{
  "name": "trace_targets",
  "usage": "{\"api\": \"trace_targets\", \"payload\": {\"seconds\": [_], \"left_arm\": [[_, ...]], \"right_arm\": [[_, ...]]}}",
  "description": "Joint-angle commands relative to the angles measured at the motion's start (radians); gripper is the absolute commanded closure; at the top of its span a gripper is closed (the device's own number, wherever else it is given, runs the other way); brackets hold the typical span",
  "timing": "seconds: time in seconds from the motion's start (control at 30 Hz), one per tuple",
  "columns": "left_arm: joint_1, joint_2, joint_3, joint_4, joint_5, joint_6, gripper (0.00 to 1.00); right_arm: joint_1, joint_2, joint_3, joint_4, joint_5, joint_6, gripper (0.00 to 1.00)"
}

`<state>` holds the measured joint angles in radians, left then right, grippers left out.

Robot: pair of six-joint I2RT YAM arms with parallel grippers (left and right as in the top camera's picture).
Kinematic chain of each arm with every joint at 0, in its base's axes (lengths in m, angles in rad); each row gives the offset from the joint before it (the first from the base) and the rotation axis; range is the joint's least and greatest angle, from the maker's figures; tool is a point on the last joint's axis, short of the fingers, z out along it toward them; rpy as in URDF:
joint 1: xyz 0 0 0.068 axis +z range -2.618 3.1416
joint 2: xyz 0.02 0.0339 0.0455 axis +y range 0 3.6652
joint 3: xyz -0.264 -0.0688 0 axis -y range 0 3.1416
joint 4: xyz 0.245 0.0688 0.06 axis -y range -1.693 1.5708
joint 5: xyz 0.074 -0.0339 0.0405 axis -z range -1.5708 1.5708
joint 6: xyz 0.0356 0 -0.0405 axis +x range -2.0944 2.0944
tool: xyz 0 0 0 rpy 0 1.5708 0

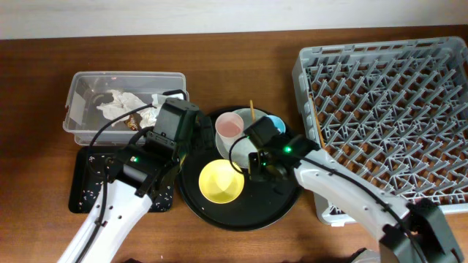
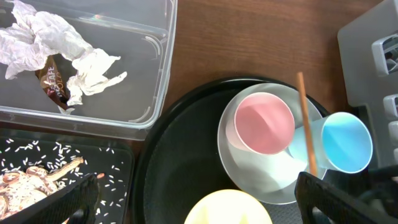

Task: Sort waste into correct bins and load items into the dishwasher rack
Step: 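Return the right gripper to the plate and grasp the second chopstick, then carry the second chopstick into the dish rack and release it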

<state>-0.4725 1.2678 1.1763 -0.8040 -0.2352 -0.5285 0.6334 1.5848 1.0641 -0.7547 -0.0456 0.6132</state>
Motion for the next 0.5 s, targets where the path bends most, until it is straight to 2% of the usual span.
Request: {"api": "trace_targets", "payload": {"seconds": [0.0, 0.17, 0.27, 0.47], "left_arm": [[0.004, -0.005, 0.016, 0.002, 0.004, -0.005, 0.01], [0.004, -0.005, 0.016, 0.002, 0.004, -0.005, 0.01], [0.004, -0.005, 0.016, 0.002, 0.004, -0.005, 0.01], [0.004, -0.005, 0.016, 0.002, 0.004, -0.005, 0.01]], "right_arm": [[-0.019, -0.076, 0.031, -0.01, -0.006, -0.027, 0.93], [-0.04, -0.179, 0.033, -0.027, -0.019, -0.031, 0.93], [-0.061, -0.265, 0.035, -0.038, -0.029, -0.069, 0.96], [-0.215, -0.393, 0.035, -0.153, -0.018, -0.296, 0.96]]}}
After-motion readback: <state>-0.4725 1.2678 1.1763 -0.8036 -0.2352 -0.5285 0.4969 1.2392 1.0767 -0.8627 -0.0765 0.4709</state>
